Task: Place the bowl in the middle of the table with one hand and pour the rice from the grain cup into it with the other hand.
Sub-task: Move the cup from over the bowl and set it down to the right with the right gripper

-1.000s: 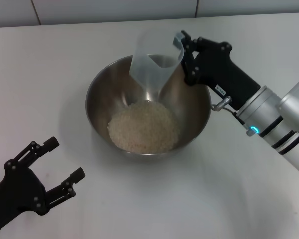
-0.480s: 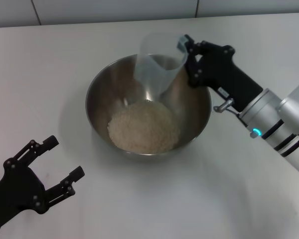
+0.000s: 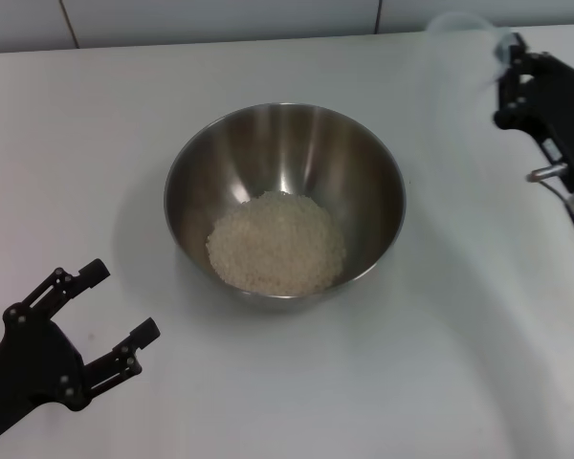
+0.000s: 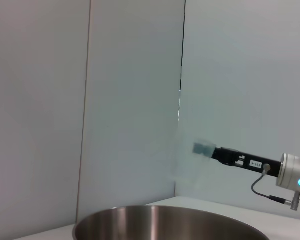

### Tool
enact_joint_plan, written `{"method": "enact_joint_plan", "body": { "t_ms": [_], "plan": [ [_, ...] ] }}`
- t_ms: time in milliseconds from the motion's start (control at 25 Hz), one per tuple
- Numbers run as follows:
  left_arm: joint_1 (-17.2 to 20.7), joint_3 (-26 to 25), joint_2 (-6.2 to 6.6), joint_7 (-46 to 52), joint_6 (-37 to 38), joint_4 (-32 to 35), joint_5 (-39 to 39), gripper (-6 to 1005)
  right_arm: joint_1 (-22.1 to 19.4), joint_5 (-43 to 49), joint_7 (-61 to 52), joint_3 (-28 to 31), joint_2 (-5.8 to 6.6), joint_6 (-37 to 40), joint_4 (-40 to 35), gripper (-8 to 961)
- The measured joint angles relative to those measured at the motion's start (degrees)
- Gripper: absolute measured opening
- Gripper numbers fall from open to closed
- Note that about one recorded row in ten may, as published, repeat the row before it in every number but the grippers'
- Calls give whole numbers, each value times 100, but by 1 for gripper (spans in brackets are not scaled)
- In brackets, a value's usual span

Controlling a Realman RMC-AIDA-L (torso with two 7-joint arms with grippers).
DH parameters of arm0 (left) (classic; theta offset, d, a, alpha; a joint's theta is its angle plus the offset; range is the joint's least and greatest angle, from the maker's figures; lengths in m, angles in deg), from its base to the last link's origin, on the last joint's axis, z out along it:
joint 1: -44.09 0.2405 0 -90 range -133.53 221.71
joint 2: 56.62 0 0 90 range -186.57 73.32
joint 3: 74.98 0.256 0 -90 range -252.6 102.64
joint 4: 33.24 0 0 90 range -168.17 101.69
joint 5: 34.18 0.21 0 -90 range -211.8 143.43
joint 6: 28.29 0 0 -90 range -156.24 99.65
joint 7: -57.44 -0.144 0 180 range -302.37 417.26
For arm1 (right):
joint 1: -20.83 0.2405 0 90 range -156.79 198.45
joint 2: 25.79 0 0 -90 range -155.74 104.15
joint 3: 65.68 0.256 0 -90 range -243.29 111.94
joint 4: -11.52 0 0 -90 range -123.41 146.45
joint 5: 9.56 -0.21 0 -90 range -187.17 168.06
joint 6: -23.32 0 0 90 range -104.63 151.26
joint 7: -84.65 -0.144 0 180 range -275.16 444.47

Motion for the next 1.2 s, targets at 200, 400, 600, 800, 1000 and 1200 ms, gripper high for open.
{"method": "enact_joint_plan", "body": {
  "t_ms": [200, 400, 600, 800, 1000, 1200],
  "plan": [
    [-18, 1, 0, 0, 3, -5, 31, 869, 45, -4, 0, 147, 0, -40, -203, 12],
    [-27, 11, 0, 0, 3, -5, 34, 869, 60, -4, 0, 131, -11, -158, -236, 12],
    [-21, 20, 0, 0, 12, 1, 36, 869, 82, -4, 3, 104, -27, -699, -247, 11],
    [-2, -1, 4, 0, 74, 1, 36, 869, 78, -4, 4, 97, -43, -1151, -280, 11],
    [9, 4, 6, 0, 110, 11, 35, 869, 53, 33, 5, 77, -59, -1500, -293, 12],
    [25, 16, 8, 0, 142, 10, 35, 869, 33, 44, 5, 68, -63, -1671, -308, 12]
  ]
}}
